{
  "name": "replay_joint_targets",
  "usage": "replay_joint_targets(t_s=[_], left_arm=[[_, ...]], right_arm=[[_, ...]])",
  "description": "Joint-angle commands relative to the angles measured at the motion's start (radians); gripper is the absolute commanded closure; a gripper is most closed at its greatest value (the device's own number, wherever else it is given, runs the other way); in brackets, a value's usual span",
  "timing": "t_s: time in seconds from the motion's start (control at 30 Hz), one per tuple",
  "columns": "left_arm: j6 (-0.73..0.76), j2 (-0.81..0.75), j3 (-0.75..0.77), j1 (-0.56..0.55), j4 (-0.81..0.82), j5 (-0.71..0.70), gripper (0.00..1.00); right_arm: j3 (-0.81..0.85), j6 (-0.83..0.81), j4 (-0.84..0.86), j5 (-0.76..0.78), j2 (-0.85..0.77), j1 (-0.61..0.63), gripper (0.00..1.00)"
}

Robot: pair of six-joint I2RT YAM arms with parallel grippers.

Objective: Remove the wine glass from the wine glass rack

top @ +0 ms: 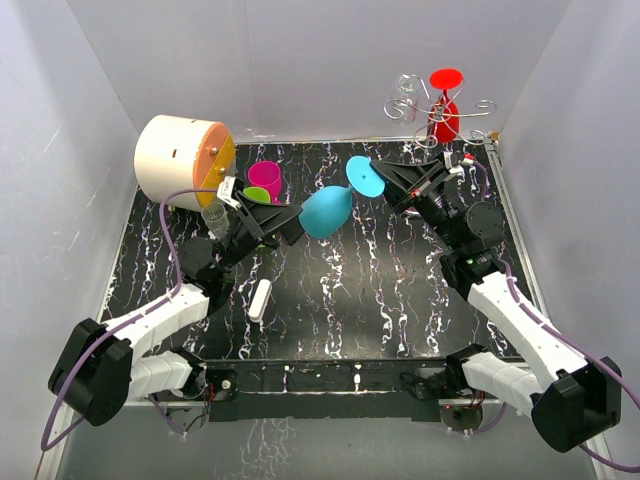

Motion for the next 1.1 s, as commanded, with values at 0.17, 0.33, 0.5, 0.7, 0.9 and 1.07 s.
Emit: replay_joint_targets(t_s=[0.17, 0.33, 0.5, 0.7, 0.9, 1.07], left_arm=[[-0.15, 0.012, -0.004, -0.006, 0.292, -0.022, 0.4], [-0.201, 0.03, -0.016, -0.009, 0.352, -0.048, 0.53], [-0.218, 0.038, -0.013, -0.014, 0.36, -0.047, 0.75], [-0.215, 0.012, -0.027, -0.015, 0.35, -0.058, 0.98], [-0.143, -0.093, -0.069, -0.016, 0.214, -0.043, 1.0], [-0.052, -0.243, -0.1, -0.013, -0.013, -0.066, 1.0]], right_arm=[[-0.019, 0.054, 0.124, 0.067, 0.014, 0.035, 1.0], [-0.027, 0.061, 0.138, 0.076, 0.036, 0.05, 1.0], [-0.029, 0.065, 0.173, 0.079, 0.059, 0.066, 1.0], [-0.05, 0.055, 0.182, 0.1, 0.058, 0.066, 0.78], [-0.123, -0.062, 0.151, 0.148, -0.008, 0.066, 0.27], [-0.189, -0.232, 0.03, 0.242, -0.129, 0.058, 0.02]])
